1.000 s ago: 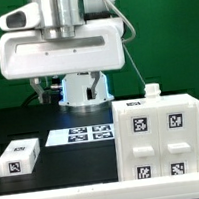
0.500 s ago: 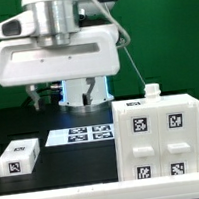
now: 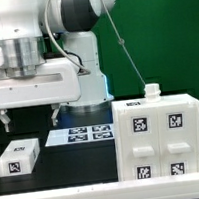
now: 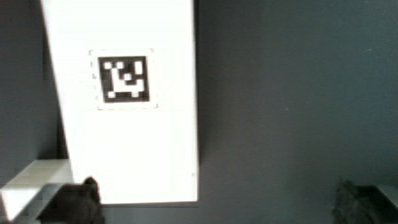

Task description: Assemble cabinet

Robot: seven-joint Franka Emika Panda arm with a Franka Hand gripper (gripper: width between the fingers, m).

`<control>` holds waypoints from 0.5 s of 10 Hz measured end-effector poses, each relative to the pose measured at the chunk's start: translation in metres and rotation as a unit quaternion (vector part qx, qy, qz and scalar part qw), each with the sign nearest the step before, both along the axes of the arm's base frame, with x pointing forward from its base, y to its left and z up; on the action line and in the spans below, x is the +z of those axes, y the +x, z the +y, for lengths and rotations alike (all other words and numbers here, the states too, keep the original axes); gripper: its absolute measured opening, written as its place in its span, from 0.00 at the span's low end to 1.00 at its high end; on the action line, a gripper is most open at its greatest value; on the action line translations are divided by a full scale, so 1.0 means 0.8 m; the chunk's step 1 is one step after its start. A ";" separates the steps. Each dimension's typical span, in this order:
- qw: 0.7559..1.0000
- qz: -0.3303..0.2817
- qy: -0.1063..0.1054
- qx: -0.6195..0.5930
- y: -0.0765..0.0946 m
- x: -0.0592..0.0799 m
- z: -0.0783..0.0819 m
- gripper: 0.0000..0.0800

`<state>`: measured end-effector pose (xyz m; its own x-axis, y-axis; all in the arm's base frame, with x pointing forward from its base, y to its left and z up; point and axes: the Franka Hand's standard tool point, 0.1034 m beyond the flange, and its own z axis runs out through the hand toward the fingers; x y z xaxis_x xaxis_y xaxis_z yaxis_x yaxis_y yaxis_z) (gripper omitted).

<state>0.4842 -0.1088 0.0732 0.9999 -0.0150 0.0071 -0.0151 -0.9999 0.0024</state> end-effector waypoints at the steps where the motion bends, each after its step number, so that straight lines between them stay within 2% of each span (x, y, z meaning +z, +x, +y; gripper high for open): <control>1: 1.000 0.000 0.000 0.000 0.000 0.000 0.000 0.81; 3: 1.000 0.002 0.000 0.001 -0.002 -0.002 -0.002 0.81; 5: 1.000 0.020 0.001 0.022 -0.009 -0.017 -0.031 0.81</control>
Offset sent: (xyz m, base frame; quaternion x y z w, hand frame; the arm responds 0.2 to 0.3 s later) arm -0.0050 -0.0325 -0.0214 0.0284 -0.0471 -0.0566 0.9969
